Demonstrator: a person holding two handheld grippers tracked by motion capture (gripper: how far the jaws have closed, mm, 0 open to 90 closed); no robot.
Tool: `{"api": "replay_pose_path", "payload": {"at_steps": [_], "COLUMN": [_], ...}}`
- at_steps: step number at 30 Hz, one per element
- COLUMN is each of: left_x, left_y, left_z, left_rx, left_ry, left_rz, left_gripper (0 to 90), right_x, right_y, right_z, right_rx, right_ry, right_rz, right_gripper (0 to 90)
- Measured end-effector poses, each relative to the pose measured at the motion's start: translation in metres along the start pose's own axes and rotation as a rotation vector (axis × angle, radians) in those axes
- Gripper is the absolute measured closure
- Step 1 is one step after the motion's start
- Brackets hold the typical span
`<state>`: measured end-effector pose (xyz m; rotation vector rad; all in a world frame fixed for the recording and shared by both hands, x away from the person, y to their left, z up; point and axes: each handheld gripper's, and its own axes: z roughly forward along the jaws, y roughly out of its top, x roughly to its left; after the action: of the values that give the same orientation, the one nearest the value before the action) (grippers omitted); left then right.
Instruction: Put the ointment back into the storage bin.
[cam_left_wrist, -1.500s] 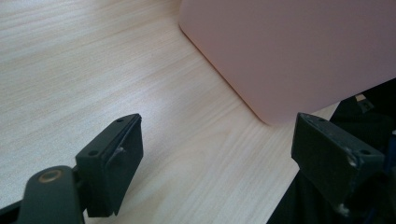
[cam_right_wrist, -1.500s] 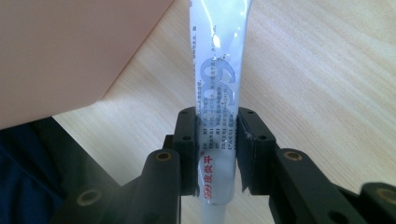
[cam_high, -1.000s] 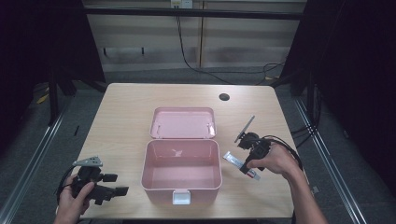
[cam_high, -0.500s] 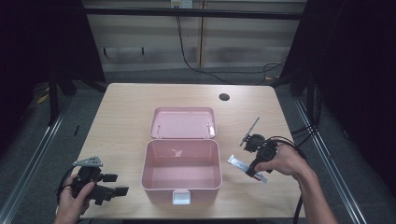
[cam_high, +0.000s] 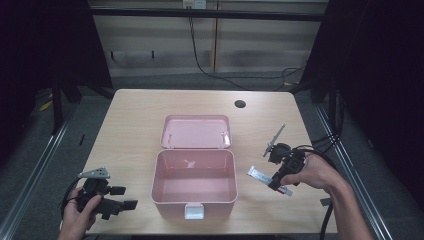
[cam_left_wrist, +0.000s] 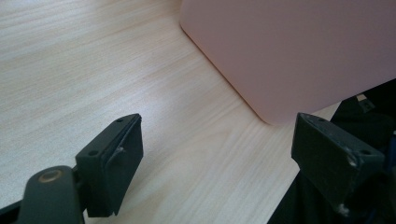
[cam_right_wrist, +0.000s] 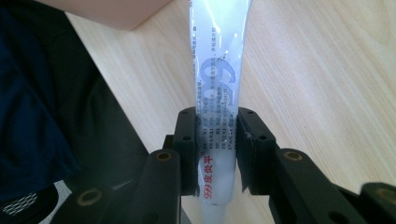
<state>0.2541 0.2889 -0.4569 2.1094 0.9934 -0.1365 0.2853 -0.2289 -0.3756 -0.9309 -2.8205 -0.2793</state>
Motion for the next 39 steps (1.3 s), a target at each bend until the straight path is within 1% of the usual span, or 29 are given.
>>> {"api": "replay_pose_path", "payload": {"at_steps": [1,3,5,6,7,10,11,12,13,14,15,16,18,23,24,25,27,28,30,32,33,35,36,38,39], "left_x": [0.000,0.000,0.000,0.000,0.000,0.000,0.000,0.000,0.000,0.000,0.000,0.000,0.000,0.000,0.000,0.000,0.000,0.000,0.000,0.000,0.000,0.000,0.000,0.000,0.000], "left_y": [0.000,0.000,0.000,0.000,0.000,0.000,0.000,0.000,0.000,0.000,0.000,0.000,0.000,0.000,0.000,0.000,0.000,0.000,0.000,0.000,0.000,0.000,0.000,0.000,0.000], "left_z": [0.000,0.000,0.000,0.000,0.000,0.000,0.000,0.000,0.000,0.000,0.000,0.000,0.000,0.000,0.000,0.000,0.000,0.000,0.000,0.000,0.000,0.000,0.000,0.000,0.000], "left_rx": [0.000,0.003,0.005,0.005,0.004,0.002,0.005,0.005,0.005,0.005,0.002,0.002,0.002,0.001,0.002,0.002,0.002,0.002,0.001,0.003,0.001,0.000,0.000,0.000,-0.001], "left_ry": [0.002,0.000,-0.001,-0.001,0.002,0.001,0.001,0.002,0.001,0.001,0.001,0.002,0.000,0.001,0.002,0.002,0.000,0.000,0.002,-0.003,-0.001,0.000,0.000,-0.001,-0.002], "left_rz": [-0.001,-0.003,0.000,0.000,-0.001,-0.003,-0.002,-0.002,-0.001,0.000,-0.004,-0.004,-0.003,-0.001,-0.002,-0.002,-0.003,-0.003,-0.002,-0.001,-0.001,-0.001,-0.001,-0.001,0.000], "left_gripper": [16.7,16.7,16.7,16.7,16.7,16.7,16.7,16.8,16.7,16.8,16.7,16.7,16.7,16.7,16.7,16.7,16.7,16.7,16.8,16.8,16.7,16.7,16.7,16.7,16.7], "right_x": [0.001,0.002,0.003,0.003,0.005,0.006,0.007,0.009,0.009,0.009,0.011,0.012,0.014,0.017,0.021,0.021,0.024,0.026,0.032,0.034,0.038,0.040,0.044,0.046,0.050], "right_y": [-0.002,-0.003,-0.004,-0.004,-0.003,-0.002,-0.002,-0.001,-0.001,0.000,0.000,0.001,0.003,0.008,0.011,0.011,0.014,0.016,0.022,0.025,0.030,0.033,0.039,0.042,0.048], "right_z": [-0.002,-0.003,-0.003,-0.003,-0.004,-0.005,-0.008,-0.012,-0.013,-0.015,-0.017,-0.018,-0.021,-0.026,-0.031,-0.031,-0.035,-0.037,-0.042,-0.043,-0.046,-0.046,-0.047,-0.047,-0.047], "right_rx": [-0.012,-0.010,-0.007,-0.007,-0.007,-0.011,-0.023,-0.036,-0.036,-0.052,-0.057,-0.051,-0.065,-0.069,-0.086,-0.086,-0.090,-0.093,-0.089,-0.088,-0.099,-0.094,-0.097,-0.097,-0.095], "right_ry": [0.002,0.005,-0.006,-0.006,-0.006,-0.003,-0.010,-0.015,-0.019,-0.012,-0.016,-0.018,-0.011,-0.011,-0.019,-0.019,-0.018,-0.017,-0.013,-0.014,-0.012,-0.011,-0.012,-0.009,-0.011], "right_rz": [-0.008,-0.008,-0.026,-0.026,-0.043,-0.053,-0.062,-0.052,-0.074,-0.069,-0.075,-0.072,-0.091,-0.095,-0.100,-0.100,-0.117,-0.115,-0.143,-0.151,-0.167,-0.172,-0.190,-0.197,-0.202], "right_gripper": [71.8,71.8,71.8,71.8,71.8,71.8,71.8,71.8,71.9,71.9,71.9,71.9,71.9,71.8,71.8,71.8,71.8,71.9,71.8,71.9,71.8,71.9,71.9,71.9,71.9]}}
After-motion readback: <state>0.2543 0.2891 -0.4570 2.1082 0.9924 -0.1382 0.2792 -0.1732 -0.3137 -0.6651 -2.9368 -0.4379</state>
